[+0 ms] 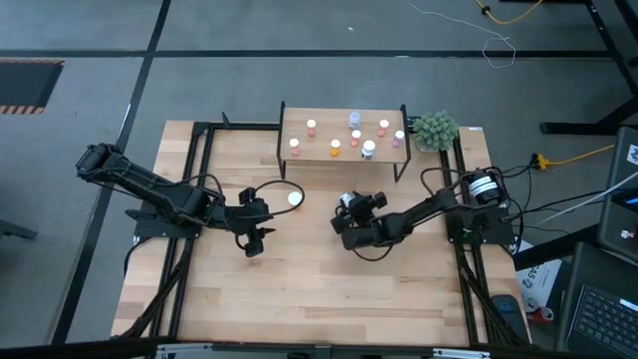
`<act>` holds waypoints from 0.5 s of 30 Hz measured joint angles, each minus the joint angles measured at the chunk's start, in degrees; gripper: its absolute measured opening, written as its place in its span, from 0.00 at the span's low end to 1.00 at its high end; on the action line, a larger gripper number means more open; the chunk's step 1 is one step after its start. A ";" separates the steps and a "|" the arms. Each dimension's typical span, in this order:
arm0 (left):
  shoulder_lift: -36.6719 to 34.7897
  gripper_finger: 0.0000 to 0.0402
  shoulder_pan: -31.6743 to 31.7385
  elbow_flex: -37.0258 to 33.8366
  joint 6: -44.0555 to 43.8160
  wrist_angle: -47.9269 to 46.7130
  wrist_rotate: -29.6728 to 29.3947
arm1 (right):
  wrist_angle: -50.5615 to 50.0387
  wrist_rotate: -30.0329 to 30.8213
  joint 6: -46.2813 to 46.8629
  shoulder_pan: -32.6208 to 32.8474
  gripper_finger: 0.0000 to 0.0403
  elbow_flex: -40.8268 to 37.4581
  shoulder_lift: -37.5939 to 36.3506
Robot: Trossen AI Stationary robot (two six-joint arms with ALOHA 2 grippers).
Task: Pick and place medicine bottles onto shelf by color
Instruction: Adjust the big white pill bottle
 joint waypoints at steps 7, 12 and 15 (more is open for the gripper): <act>0.00 0.41 0.00 0.00 0.00 0.02 0.00 | -2.53 -1.79 -3.46 0.21 0.56 -0.02 -6.98; -0.02 0.41 0.00 0.00 0.00 0.00 0.00 | -6.31 -12.18 -3.88 2.11 0.56 0.00 -13.83; 0.00 0.41 0.00 0.00 0.04 0.05 -0.02 | -6.17 -18.18 -5.64 2.90 0.56 0.00 -16.94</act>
